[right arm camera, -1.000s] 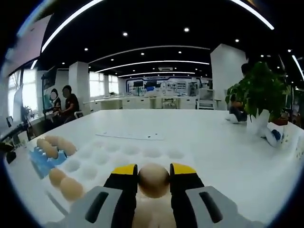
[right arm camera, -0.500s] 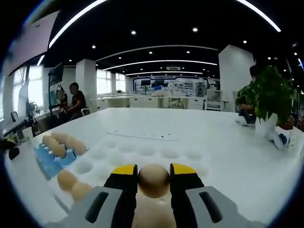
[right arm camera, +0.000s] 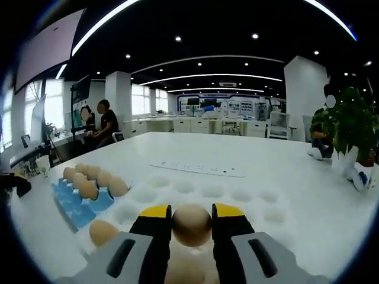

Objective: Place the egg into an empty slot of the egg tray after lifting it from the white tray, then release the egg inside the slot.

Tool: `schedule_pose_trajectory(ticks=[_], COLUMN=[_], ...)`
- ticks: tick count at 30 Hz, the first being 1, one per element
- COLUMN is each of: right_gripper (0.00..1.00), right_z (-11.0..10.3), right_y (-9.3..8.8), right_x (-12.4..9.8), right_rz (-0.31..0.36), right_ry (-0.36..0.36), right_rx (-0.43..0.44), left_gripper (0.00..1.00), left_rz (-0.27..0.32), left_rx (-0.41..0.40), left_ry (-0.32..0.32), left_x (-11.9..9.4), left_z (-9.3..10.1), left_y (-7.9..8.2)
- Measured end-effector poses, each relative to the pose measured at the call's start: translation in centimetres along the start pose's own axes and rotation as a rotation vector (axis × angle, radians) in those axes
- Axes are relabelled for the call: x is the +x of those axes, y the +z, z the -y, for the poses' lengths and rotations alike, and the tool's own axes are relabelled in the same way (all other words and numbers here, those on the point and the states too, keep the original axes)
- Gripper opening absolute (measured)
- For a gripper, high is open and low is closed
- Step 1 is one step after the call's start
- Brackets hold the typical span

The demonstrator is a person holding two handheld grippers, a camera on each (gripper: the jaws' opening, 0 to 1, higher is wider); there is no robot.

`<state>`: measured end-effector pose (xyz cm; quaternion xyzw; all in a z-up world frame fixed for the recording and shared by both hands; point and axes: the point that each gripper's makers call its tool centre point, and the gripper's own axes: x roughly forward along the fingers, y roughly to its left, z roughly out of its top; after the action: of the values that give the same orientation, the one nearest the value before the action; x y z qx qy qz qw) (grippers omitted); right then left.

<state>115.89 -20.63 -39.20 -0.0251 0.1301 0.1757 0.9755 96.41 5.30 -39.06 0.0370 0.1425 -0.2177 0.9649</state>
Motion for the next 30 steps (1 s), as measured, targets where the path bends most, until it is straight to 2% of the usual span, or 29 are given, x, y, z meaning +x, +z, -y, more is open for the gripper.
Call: schedule_pose_trajectory(ticks=[10,30], right_gripper=[0.27,0.27], right_z=[-2.0,-7.9], right_y=[0.4,0.9], right_x=[0.9,2.4], right_rz=[-0.002,-0.006], right_ry=[0.043,0.147], right_rx=[0.011,-0.005], left_gripper=[0.96,0.96], left_rz=[0.0,-0.009], left_rx=[0.002,0.0], left_ry=[0.0,-0.015], left_x=[0.0,0.4], left_z=[-0.2,-0.2], left_y=[0.1,-0.3])
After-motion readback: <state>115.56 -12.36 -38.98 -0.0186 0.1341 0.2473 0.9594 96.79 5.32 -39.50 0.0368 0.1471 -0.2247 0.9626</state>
